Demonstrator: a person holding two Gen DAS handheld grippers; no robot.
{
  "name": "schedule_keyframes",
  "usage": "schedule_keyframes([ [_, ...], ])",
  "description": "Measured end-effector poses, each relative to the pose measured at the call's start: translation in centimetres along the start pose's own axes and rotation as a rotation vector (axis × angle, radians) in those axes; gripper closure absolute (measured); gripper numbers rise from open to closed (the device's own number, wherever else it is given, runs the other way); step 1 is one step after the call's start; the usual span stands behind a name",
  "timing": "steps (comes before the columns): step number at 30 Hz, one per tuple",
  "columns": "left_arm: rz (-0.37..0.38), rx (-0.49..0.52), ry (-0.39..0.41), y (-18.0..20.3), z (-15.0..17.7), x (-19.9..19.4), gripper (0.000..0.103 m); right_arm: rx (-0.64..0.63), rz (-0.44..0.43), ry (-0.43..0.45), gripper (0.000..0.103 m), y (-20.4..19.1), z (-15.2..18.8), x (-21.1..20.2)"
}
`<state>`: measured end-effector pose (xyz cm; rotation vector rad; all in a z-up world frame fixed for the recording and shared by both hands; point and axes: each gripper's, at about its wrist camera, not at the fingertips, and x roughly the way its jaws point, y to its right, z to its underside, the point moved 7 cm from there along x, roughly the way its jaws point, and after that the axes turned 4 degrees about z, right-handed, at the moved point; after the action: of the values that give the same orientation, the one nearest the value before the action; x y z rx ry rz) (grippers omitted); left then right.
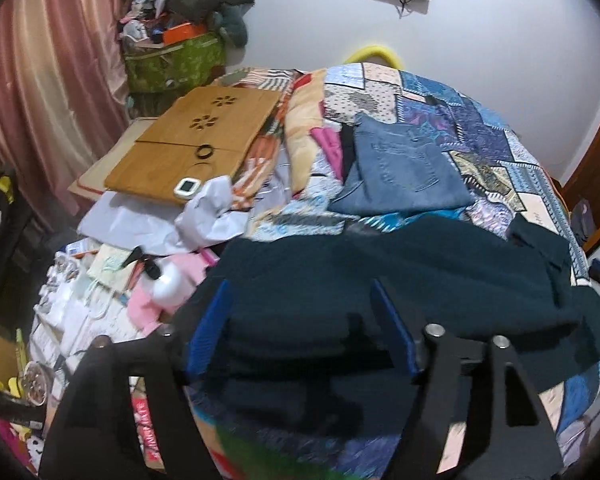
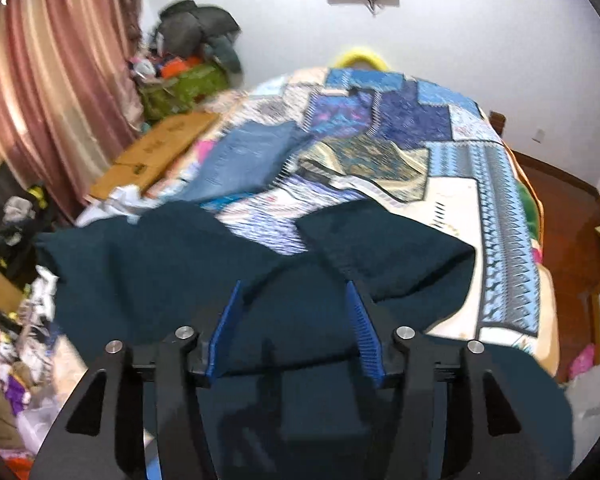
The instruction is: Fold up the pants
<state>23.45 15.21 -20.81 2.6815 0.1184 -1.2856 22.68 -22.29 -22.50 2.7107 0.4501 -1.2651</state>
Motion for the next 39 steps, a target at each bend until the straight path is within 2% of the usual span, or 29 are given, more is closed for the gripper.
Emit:
schedule_keyframes([
  [2,0.019,0.004,-0.015,1.1,-0.6,1.2,0.022,-0.017,0.027,-0.037,0.05,0.8,0.0,1.8],
  [5,0.041,0.027,-0.053,2.9,-1.0,3.0,0.021,-0.037,0.052,-0.096,0.05,2.0,0.3,4.5],
  [9,0.073,0.056,-0.125,5.1,-0.3,5.7,0.02,-0.042,0.044,-0.183,0.05,3.2,0.8,7.9],
  [11,0.08,0.067,-0.154,6.0,0.2,6.8,0.02,-0.025,0.024,-0.197,0.05,3.6,1.2,9.0],
  [12,0.08,0.072,-0.168,6.3,0.5,7.3,0.02,-0.009,0.013,-0.196,0.051,3.7,1.2,9.2],
  [13,0.08,0.078,-0.182,6.7,0.8,7.8,0.02,0.007,0.007,-0.195,0.063,4.0,1.2,9.2],
  [14,0.08,0.083,-0.191,6.9,1.0,8.1,0.02,0.017,0.0,-0.198,0.068,4.2,1.2,9.2],
  [15,0.079,0.088,-0.201,7.3,1.3,8.5,0.02,0.032,-0.018,-0.194,0.069,4.3,1.3,8.9],
  [19,0.067,0.112,-0.217,8.2,1.5,9.0,0.02,0.08,-0.045,-0.162,0.091,5.0,1.0,7.2],
  [25,0.079,0.118,-0.208,9.8,1.0,8.4,0.02,0.147,0.014,-0.027,0.092,8.8,-0.1,1.1],
  [29,0.096,0.136,-0.191,11.4,0.8,7.7,0.02,0.218,0.09,0.04,0.092,13.4,0.5,-3.2],
  [32,0.109,0.152,-0.182,12.7,0.8,7.5,0.02,0.291,0.178,0.068,0.092,17.6,2.4,-5.9],
  [34,0.114,0.161,-0.18,13.4,0.8,7.4,0.02,0.34,0.248,0.054,0.088,20.3,4.0,-6.8],
  [36,0.116,0.17,-0.179,13.8,0.9,7.4,0.02,0.377,0.368,0.032,0.088,23.2,6.3,-7.7],
  [38,0.117,0.174,-0.178,14.1,1.0,7.4,0.02,0.448,0.413,0.004,0.088,25.7,8.9,-8.7],
  [39,0.118,0.175,-0.179,14.2,1.0,7.4,0.02,0.484,0.409,-0.004,0.088,26.3,9.7,-9.1],
])
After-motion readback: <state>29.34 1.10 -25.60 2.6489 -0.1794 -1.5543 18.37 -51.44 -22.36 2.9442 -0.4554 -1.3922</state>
